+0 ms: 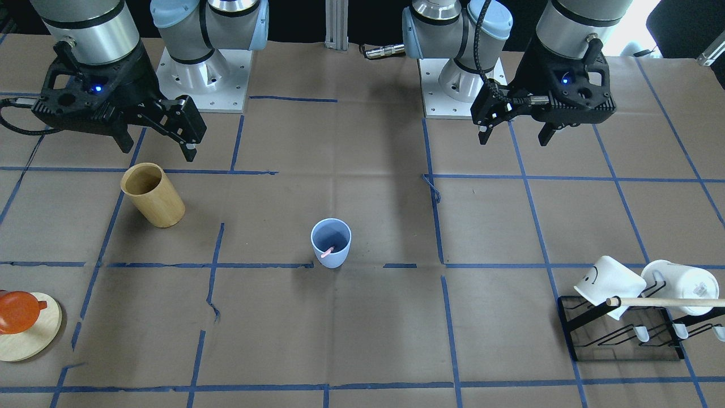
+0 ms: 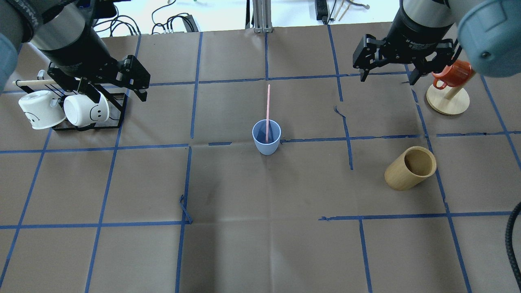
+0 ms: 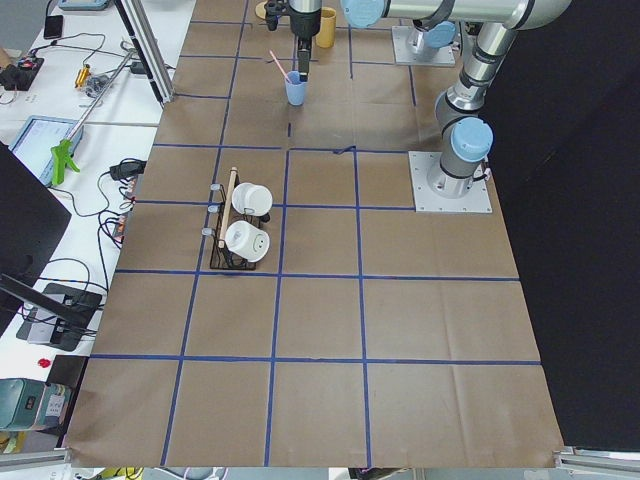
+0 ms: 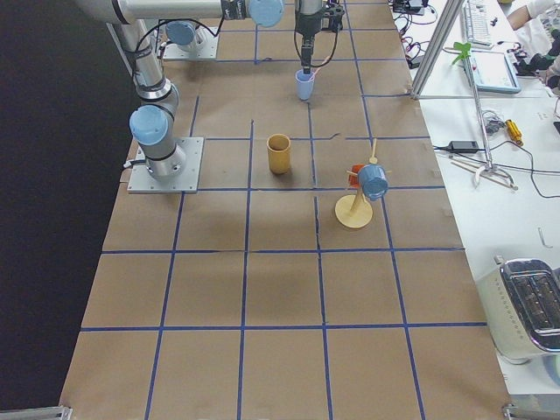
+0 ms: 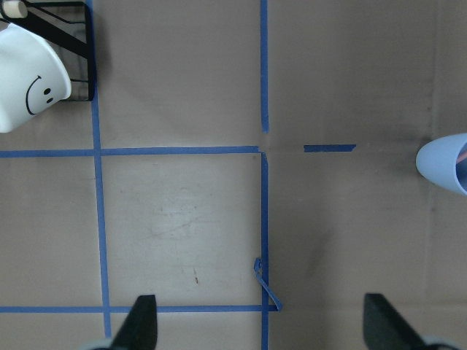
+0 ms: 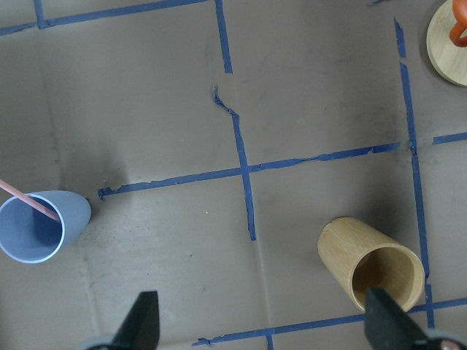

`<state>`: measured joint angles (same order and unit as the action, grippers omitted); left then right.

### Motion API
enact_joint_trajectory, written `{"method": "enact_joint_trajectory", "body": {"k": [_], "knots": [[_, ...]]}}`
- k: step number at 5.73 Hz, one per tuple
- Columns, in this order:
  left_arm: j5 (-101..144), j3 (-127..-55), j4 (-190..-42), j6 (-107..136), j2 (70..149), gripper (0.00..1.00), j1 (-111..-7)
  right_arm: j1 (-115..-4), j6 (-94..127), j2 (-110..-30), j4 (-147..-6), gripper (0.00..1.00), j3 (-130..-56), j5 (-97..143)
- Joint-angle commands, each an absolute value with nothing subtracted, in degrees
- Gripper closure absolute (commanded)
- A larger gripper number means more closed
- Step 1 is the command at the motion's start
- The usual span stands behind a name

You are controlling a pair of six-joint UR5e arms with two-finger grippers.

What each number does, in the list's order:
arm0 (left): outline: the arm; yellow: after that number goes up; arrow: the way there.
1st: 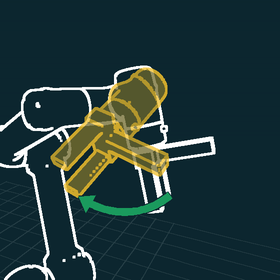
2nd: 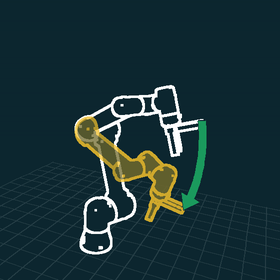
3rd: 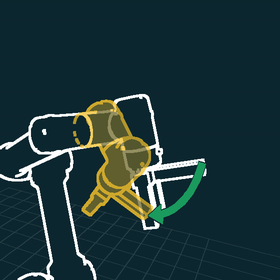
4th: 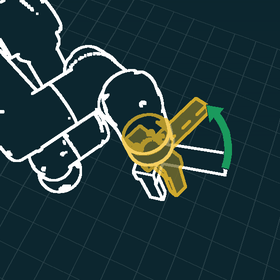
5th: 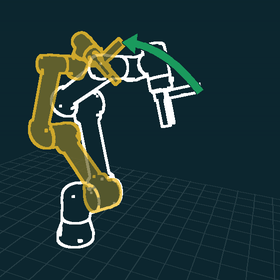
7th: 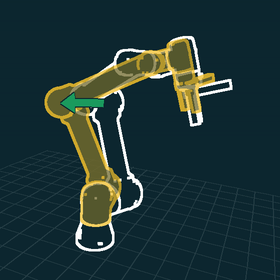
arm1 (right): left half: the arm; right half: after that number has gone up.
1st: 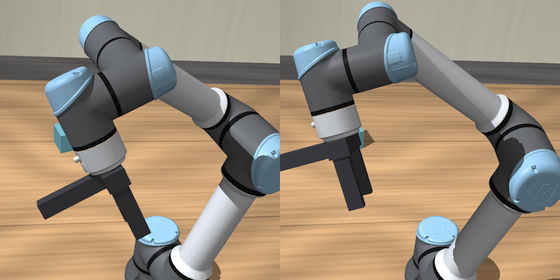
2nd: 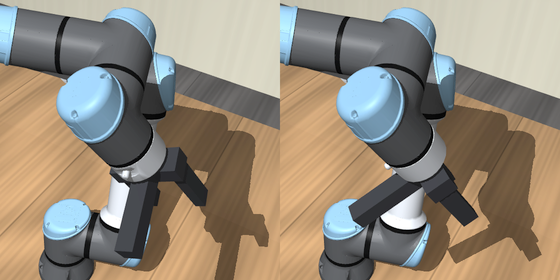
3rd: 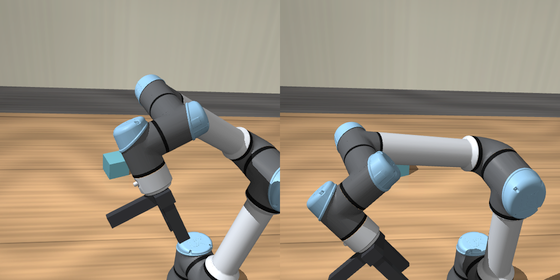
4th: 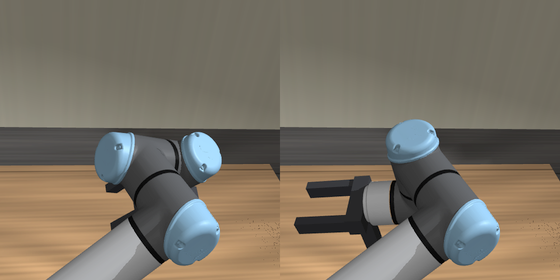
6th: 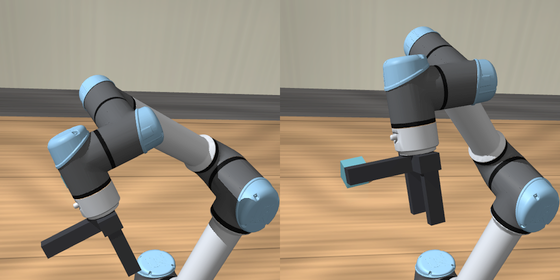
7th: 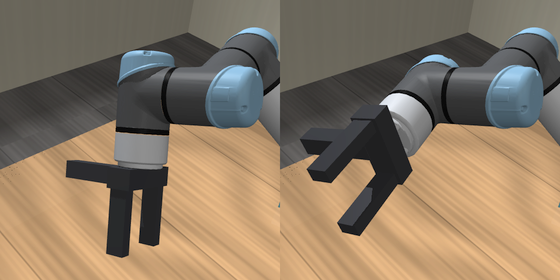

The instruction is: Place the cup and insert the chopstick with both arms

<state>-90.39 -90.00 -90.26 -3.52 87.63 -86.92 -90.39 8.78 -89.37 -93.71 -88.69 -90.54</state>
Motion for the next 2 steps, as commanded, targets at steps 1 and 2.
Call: {"method": "enact_joint_trajectory", "body": {"k": [1,2], "knots": [[-90.44,-90.0,-90.26,-3.52,87.63,0.01,-86.92,-90.44,8.79,-89.3,-93.6,0.0,-88.59,-90.44],[-90.35,-90.0,-90.26,-3.52,87.63,0.01,-87.01,-90.44,8.7,-89.3,-93.6,0.0,-88.77,-90.44]]}}
